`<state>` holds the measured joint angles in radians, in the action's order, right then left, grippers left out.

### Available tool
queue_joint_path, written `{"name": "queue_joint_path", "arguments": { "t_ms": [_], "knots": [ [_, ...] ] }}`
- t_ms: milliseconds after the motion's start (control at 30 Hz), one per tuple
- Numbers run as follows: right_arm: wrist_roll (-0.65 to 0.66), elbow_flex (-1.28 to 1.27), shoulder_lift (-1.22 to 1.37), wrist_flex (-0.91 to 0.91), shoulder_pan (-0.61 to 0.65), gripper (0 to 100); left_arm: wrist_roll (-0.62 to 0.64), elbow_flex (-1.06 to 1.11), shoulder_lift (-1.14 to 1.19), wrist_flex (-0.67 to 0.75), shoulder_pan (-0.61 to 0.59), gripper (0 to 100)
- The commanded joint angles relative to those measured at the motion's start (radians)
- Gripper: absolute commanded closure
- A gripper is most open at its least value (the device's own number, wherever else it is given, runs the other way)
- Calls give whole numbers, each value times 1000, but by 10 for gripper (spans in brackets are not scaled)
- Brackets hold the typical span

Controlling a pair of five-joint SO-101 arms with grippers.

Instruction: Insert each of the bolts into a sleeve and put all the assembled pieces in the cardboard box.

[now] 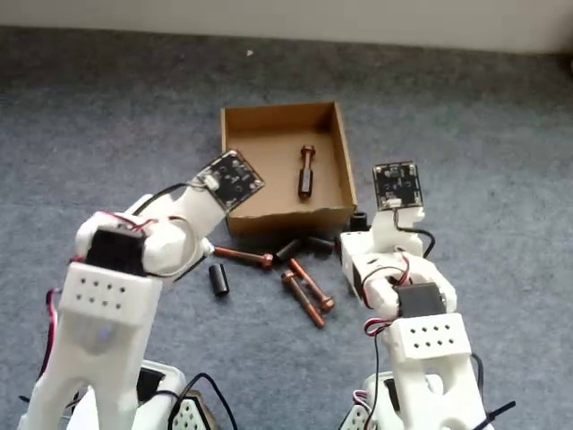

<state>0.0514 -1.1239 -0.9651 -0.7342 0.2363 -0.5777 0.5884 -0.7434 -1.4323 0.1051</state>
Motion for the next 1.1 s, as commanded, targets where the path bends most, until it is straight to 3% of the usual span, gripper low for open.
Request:
{"name": "queue_joint_path", "arguments": {
  "t_ms": [0, 133, 333, 500, 1067],
  "knots": [
    [-9, 8, -27, 30, -30, 993, -68, -87, 137, 2, 38, 920],
    [-9, 8, -27, 30, -31, 993, -127, -145, 271, 6, 39, 830],
    [-9, 8, -27, 30, -31, 993, -264, -182, 438, 3, 105, 829],
    [-6, 8, -27, 30, -33, 993, -293, -188, 541, 8, 186, 829],
    [-5, -44, -27, 120, -65, 993, -293, -188, 834, 341, 242, 829]
  ]
}}
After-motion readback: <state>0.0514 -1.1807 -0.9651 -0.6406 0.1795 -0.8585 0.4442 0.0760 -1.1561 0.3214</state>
